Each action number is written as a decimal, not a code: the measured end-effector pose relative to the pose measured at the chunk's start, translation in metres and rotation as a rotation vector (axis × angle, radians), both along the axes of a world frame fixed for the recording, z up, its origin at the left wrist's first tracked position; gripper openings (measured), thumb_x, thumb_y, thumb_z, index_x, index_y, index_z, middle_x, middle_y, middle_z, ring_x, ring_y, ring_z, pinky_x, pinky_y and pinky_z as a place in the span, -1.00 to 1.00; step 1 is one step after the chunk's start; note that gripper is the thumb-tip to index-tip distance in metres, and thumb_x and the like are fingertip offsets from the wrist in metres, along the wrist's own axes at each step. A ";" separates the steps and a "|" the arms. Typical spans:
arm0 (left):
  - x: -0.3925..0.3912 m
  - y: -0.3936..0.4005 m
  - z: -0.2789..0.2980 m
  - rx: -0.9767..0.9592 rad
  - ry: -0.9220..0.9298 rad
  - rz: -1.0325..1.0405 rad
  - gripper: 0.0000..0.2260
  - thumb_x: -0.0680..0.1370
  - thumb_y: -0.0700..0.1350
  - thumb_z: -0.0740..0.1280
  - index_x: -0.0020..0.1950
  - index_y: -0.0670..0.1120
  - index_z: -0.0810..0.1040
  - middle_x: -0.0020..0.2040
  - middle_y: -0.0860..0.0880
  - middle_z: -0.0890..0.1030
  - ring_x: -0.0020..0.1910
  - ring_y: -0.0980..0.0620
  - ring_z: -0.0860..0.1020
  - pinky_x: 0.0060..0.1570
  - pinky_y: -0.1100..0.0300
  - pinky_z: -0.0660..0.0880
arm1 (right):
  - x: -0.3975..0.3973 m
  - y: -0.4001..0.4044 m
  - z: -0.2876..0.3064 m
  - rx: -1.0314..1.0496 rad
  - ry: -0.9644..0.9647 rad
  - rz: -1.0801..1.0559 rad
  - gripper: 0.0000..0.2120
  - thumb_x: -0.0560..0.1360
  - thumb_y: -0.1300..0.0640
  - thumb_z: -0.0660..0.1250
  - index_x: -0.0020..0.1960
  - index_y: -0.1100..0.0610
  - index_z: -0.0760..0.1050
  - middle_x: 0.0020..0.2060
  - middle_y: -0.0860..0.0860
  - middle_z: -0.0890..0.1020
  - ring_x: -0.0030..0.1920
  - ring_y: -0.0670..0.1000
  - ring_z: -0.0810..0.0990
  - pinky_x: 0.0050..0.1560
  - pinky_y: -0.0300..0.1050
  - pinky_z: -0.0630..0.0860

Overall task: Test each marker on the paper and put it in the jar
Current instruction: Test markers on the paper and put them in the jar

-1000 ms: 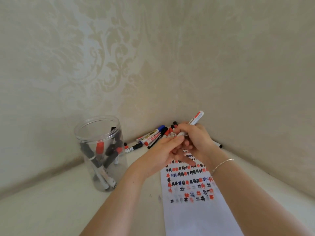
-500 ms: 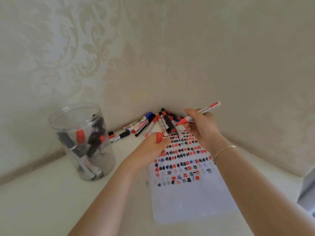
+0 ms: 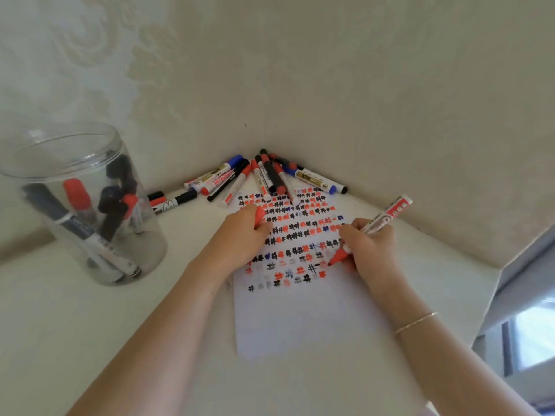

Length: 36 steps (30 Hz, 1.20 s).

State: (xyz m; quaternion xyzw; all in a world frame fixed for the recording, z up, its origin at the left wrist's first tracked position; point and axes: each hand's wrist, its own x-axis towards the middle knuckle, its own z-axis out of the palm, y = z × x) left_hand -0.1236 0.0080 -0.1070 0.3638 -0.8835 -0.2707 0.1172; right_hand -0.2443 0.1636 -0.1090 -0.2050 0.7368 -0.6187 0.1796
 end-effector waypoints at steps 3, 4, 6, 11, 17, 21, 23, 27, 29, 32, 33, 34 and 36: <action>-0.001 -0.001 -0.001 -0.012 -0.017 -0.002 -0.77 0.62 0.04 0.19 -0.19 -0.01 0.33 -0.25 0.00 0.45 -0.34 0.10 0.39 -0.35 0.23 0.29 | 0.000 0.001 -0.002 0.015 0.041 -0.083 -0.64 0.45 0.30 0.25 -0.46 0.12 0.20 -0.72 -0.12 0.29 -0.68 -0.15 0.23 -0.64 -0.32 0.19; -0.001 -0.001 -0.001 -0.015 -0.021 -0.004 -0.77 0.62 0.04 0.19 -0.19 -0.01 0.33 -0.25 0.00 0.45 -0.34 0.10 0.39 -0.36 0.23 0.29 | 0.000 0.001 -0.002 0.032 0.062 -0.080 -0.63 0.45 0.30 0.25 -0.45 0.12 0.18 -0.73 -0.13 0.26 -0.69 -0.15 0.21 -0.65 -0.34 0.16; -0.001 -0.001 -0.001 -0.020 -0.026 -0.005 -0.77 0.62 0.04 0.19 -0.18 -0.01 0.33 -0.25 0.00 0.44 -0.34 0.10 0.38 -0.36 0.23 0.28 | 0.001 0.000 -0.003 0.068 0.083 -0.065 -0.62 0.44 0.31 0.26 -0.45 0.12 0.17 -0.74 -0.14 0.23 -0.70 -0.14 0.20 -0.66 -0.36 0.14; -0.002 -0.001 -0.001 -0.030 -0.034 -0.004 -0.78 0.62 0.05 0.19 -0.18 -0.01 0.33 -0.25 0.01 0.44 -0.34 0.11 0.37 -0.36 0.24 0.26 | 0.003 -0.002 -0.005 0.110 0.119 -0.045 -0.63 0.40 0.34 0.27 -0.47 0.12 0.19 -0.72 -0.14 0.24 -0.69 -0.13 0.21 -0.65 -0.35 0.14; 0.000 0.001 -0.001 -0.044 -0.038 -0.003 -0.77 0.62 0.05 0.19 -0.19 0.00 0.31 -0.25 0.01 0.43 -0.34 0.11 0.37 -0.37 0.23 0.25 | 0.002 0.001 -0.004 0.090 0.111 -0.042 -0.63 0.40 0.37 0.27 -0.45 0.13 0.17 -0.69 -0.13 0.22 -0.69 -0.13 0.18 -0.66 -0.36 0.12; 0.000 0.002 0.001 -0.045 -0.042 -0.005 -0.75 0.62 0.04 0.18 -0.22 0.01 0.28 -0.26 0.02 0.41 -0.35 0.12 0.34 -0.37 0.23 0.23 | 0.004 -0.001 -0.006 0.107 0.150 -0.031 -0.64 0.40 0.38 0.26 -0.44 0.12 0.17 -0.66 -0.13 0.23 -0.62 -0.13 0.16 -0.61 -0.31 0.13; 0.000 0.002 0.001 -0.046 -0.044 -0.005 -0.75 0.62 0.03 0.18 -0.22 0.01 0.27 -0.27 0.02 0.40 -0.35 0.12 0.34 -0.37 0.23 0.23 | 0.004 0.000 -0.006 0.104 0.177 -0.051 -0.64 0.40 0.37 0.25 -0.43 0.12 0.16 -0.58 -0.05 0.22 -0.55 -0.08 0.15 -0.57 -0.27 0.12; 0.001 0.002 0.001 -0.045 -0.035 -0.007 -0.75 0.62 0.02 0.18 -0.22 0.01 0.27 -0.26 0.02 0.41 -0.35 0.13 0.34 -0.37 0.23 0.23 | 0.004 0.001 -0.004 0.112 0.144 -0.043 -0.68 0.39 0.34 0.27 -0.43 0.14 0.21 -0.58 -0.01 0.27 -0.58 -0.07 0.18 -0.62 -0.31 0.13; 0.001 0.002 0.002 -0.040 -0.034 -0.008 -0.75 0.63 0.02 0.18 -0.23 0.01 0.26 -0.26 0.02 0.40 -0.35 0.13 0.33 -0.37 0.23 0.22 | 0.006 0.000 -0.004 0.134 0.149 -0.024 -0.70 0.40 0.34 0.27 -0.41 0.15 0.22 -0.54 0.02 0.27 -0.55 -0.05 0.19 -0.61 -0.30 0.15; 0.001 0.003 0.002 -0.038 -0.036 -0.008 -0.75 0.63 0.01 0.18 -0.23 0.01 0.26 -0.26 0.02 0.40 -0.35 0.13 0.33 -0.37 0.24 0.22 | 0.007 0.001 -0.005 0.149 0.161 -0.023 -0.68 0.40 0.35 0.27 -0.41 0.15 0.21 -0.53 0.03 0.25 -0.52 -0.04 0.19 -0.57 -0.27 0.16; 0.001 0.003 0.002 -0.040 -0.037 -0.006 -0.75 0.63 0.01 0.18 -0.23 0.01 0.26 -0.26 0.02 0.41 -0.35 0.13 0.33 -0.38 0.24 0.22 | 0.007 0.001 -0.004 0.141 0.156 -0.031 -0.69 0.40 0.35 0.27 -0.42 0.16 0.22 -0.53 0.04 0.26 -0.51 -0.02 0.19 -0.56 -0.27 0.16; 0.001 0.003 0.002 -0.042 -0.040 -0.005 -0.75 0.63 0.02 0.18 -0.23 0.01 0.26 -0.26 0.02 0.41 -0.35 0.13 0.33 -0.38 0.24 0.22 | 0.006 0.001 -0.003 0.128 0.156 -0.043 -0.70 0.39 0.34 0.27 -0.42 0.17 0.23 -0.53 0.04 0.26 -0.50 -0.01 0.18 -0.56 -0.25 0.15; 0.001 0.003 0.003 -0.041 -0.042 -0.007 -0.74 0.63 0.02 0.17 -0.23 0.02 0.25 -0.27 0.03 0.40 -0.35 0.13 0.33 -0.38 0.24 0.22 | 0.006 0.001 -0.003 0.114 0.162 -0.055 -0.68 0.39 0.34 0.26 -0.44 0.15 0.20 -0.57 0.00 0.25 -0.52 -0.04 0.17 -0.56 -0.26 0.13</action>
